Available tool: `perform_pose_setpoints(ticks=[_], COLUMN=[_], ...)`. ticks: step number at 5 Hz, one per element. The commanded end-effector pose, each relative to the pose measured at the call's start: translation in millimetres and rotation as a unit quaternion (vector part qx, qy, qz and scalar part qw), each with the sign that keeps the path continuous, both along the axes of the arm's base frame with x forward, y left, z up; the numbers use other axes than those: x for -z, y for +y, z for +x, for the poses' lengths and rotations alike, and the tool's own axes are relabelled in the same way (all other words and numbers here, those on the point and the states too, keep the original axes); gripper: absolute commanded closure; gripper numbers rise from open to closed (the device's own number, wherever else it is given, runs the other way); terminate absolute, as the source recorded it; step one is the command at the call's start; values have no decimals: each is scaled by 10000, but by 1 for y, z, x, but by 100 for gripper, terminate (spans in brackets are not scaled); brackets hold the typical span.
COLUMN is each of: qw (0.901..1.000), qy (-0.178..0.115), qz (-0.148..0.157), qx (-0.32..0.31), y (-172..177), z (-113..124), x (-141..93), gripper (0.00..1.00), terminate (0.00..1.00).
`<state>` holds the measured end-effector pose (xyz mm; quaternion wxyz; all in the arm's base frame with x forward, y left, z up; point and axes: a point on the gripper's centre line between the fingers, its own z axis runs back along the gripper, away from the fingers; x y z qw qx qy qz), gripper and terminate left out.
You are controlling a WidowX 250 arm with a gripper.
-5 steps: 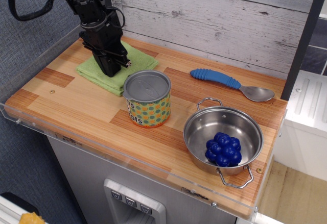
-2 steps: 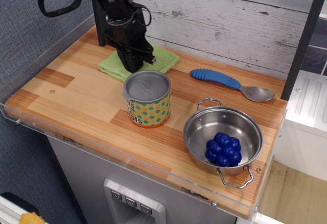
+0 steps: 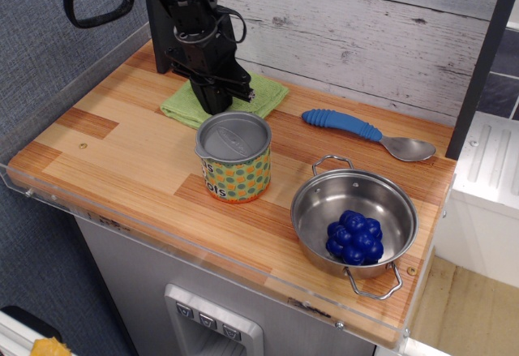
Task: Move green cloth to right above can
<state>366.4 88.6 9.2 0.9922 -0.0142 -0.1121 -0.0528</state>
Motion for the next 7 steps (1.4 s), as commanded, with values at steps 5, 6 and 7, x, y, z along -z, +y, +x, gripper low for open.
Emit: perform_pose_setpoints(ticks=[5, 6, 7], qw=[9967, 9965, 9974], qy=[-776, -827, -698], qz=[225, 144, 134], qx=[44, 39, -66], y=[4, 6, 6], z=[5, 4, -1], x=[-60, -71, -79], gripper=[0, 0, 0], terminate=[0, 0, 0])
